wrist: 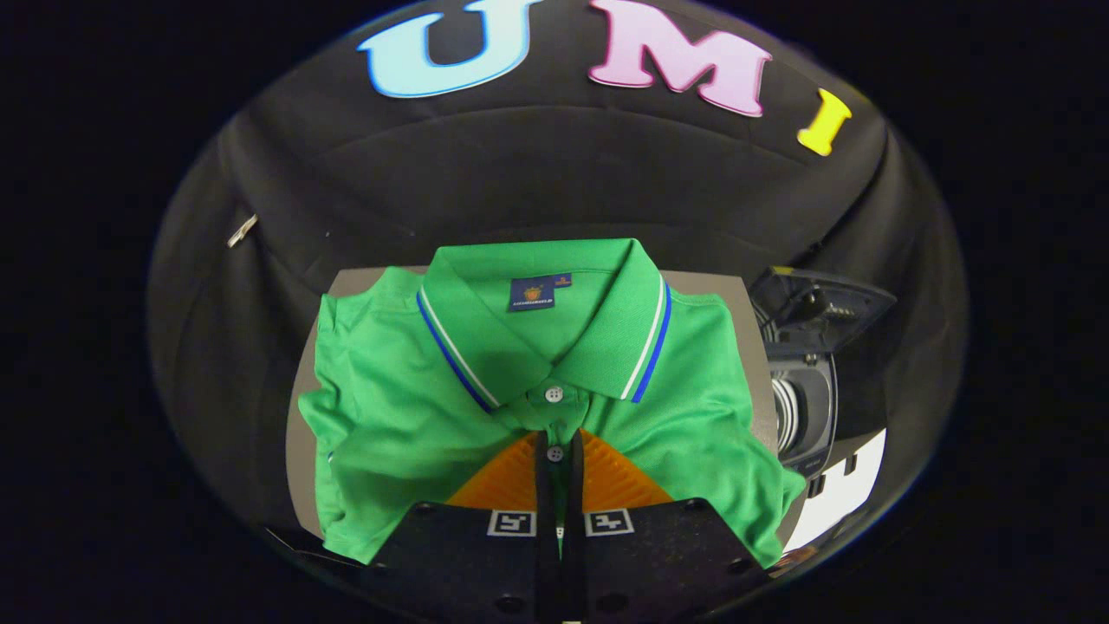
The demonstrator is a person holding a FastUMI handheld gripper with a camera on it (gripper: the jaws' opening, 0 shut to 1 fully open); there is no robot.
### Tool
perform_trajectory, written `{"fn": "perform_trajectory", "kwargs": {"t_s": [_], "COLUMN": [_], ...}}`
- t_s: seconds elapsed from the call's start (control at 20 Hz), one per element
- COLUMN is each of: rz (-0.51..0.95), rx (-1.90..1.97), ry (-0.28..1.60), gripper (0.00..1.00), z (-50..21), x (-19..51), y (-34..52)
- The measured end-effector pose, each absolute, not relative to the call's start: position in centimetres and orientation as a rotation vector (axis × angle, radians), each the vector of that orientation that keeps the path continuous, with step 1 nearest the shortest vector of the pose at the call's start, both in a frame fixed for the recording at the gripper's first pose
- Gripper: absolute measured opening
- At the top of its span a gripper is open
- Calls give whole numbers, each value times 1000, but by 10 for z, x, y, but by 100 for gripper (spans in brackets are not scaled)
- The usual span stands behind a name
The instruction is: Put the clothes into the washing machine and then close the washing machine lid.
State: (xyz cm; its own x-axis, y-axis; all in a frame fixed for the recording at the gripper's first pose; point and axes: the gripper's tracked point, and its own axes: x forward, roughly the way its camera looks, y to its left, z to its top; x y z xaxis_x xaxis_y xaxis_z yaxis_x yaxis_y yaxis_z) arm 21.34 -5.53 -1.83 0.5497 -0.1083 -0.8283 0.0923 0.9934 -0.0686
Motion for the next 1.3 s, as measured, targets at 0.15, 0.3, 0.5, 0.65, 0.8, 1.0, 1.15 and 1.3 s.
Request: {"fn": "perform_trajectory", "kwargs": {"t_s": [0.15, 0.3, 0.5, 0.65, 0.8, 1.0, 1.15, 1.3], "rz": [-117, -98, -72, -73, -65, -71, -72, -81], "rx": [1, -25, -18, -91, -138, -167, -189, -224], "ry": [946, 835, 728, 636, 504, 365, 291, 245], "gripper": [6, 6, 6, 6, 6, 5, 5, 5], "z": [-17, -14, -10, -1, 27, 60, 85, 107], "x": [213, 211, 202, 196, 189, 176, 172, 163], "y": [-55, -53, -50, -46, -36, -29, -25, -31]}}
